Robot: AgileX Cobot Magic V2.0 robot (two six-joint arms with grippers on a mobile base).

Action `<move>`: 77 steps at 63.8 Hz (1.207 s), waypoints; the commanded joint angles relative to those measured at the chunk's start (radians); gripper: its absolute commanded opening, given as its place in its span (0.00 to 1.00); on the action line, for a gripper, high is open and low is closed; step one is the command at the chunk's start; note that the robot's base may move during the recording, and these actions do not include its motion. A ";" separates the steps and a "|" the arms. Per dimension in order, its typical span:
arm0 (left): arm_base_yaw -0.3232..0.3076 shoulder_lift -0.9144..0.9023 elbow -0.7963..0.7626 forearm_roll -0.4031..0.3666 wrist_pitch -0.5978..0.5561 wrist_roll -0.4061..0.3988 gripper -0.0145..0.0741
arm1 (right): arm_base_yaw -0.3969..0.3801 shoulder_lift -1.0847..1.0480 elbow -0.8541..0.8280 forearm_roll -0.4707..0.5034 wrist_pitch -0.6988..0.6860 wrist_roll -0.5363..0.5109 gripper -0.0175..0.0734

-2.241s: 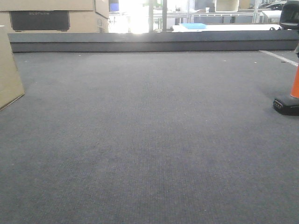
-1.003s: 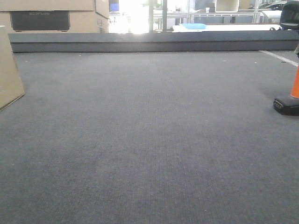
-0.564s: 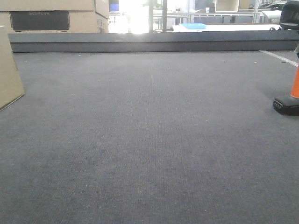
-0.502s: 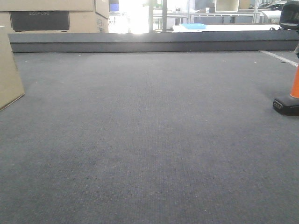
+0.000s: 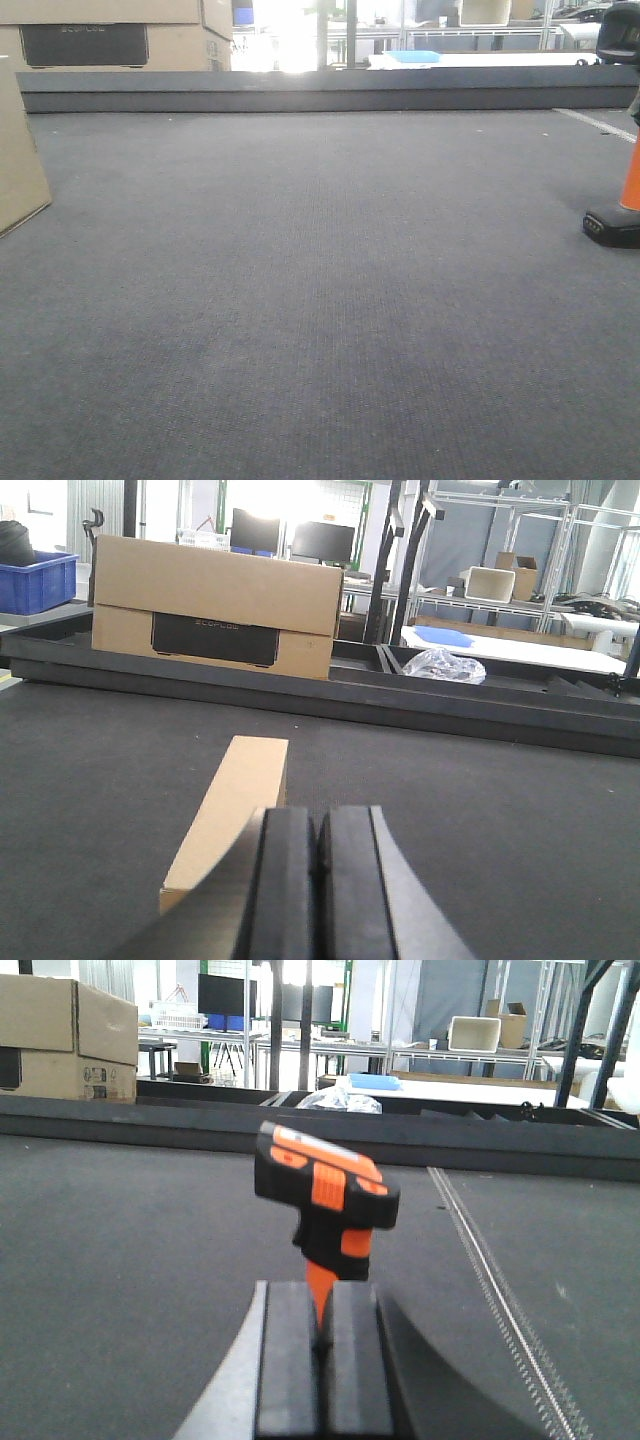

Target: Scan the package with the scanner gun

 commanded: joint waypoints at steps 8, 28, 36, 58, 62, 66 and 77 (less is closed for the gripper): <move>0.003 -0.004 -0.001 -0.006 -0.017 -0.008 0.04 | 0.001 -0.007 0.067 -0.014 -0.144 0.038 0.01; 0.003 -0.004 -0.001 -0.006 -0.017 -0.008 0.04 | 0.001 -0.007 0.067 -0.148 -0.129 0.186 0.01; 0.003 -0.004 -0.001 -0.006 -0.017 -0.008 0.04 | 0.003 -0.007 0.067 -0.148 -0.127 0.186 0.01; 0.003 -0.004 -0.001 -0.006 -0.017 -0.008 0.04 | 0.003 -0.007 0.067 -0.148 -0.125 0.186 0.01; 0.003 -0.004 -0.001 -0.006 -0.017 -0.008 0.04 | 0.003 -0.007 0.067 -0.148 -0.125 0.186 0.01; 0.003 -0.004 -0.001 -0.006 -0.017 -0.008 0.04 | 0.003 -0.007 0.067 -0.148 -0.125 0.186 0.01; 0.003 -0.004 -0.001 -0.006 -0.017 -0.008 0.04 | 0.003 -0.007 0.067 -0.148 -0.125 0.186 0.01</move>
